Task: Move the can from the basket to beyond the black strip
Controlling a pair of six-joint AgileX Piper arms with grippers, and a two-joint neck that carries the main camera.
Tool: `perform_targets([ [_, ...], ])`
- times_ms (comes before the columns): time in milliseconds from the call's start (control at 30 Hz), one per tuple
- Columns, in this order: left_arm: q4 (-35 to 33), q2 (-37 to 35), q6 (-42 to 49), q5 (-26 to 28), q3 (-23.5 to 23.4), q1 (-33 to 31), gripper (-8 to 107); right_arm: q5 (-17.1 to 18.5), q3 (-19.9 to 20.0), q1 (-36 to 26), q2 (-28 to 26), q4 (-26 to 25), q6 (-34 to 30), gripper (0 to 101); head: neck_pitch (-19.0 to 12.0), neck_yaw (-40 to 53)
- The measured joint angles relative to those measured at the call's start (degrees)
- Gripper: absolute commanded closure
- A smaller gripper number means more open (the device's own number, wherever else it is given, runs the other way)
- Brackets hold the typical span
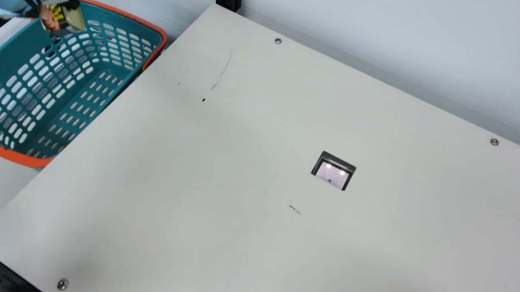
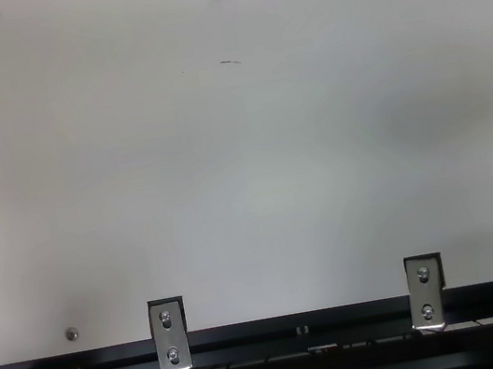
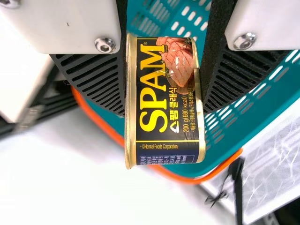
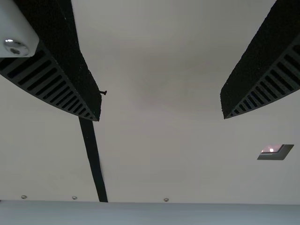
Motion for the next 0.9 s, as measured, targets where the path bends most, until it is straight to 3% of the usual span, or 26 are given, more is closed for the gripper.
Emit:
perform_targets([
  [333,-9.6,-11.9,11.0,11.1,0.6,-1.7,89,0.0,0.0,0.0,0.0,0.0,0.0,0,0.0,0.0],
  [567,-8.7,-19.2,12.9,20.0,2.1,-3.1,89,0.0,0.0,0.0,0.0,0.0,0.0,0,0.0,0.0],
  [900,-8.6,-19.8,12.9,20.0,2.1,-3.1,89,0.0,0.0,0.0,0.0,0.0,0.0,0,0.0,0.0],
])
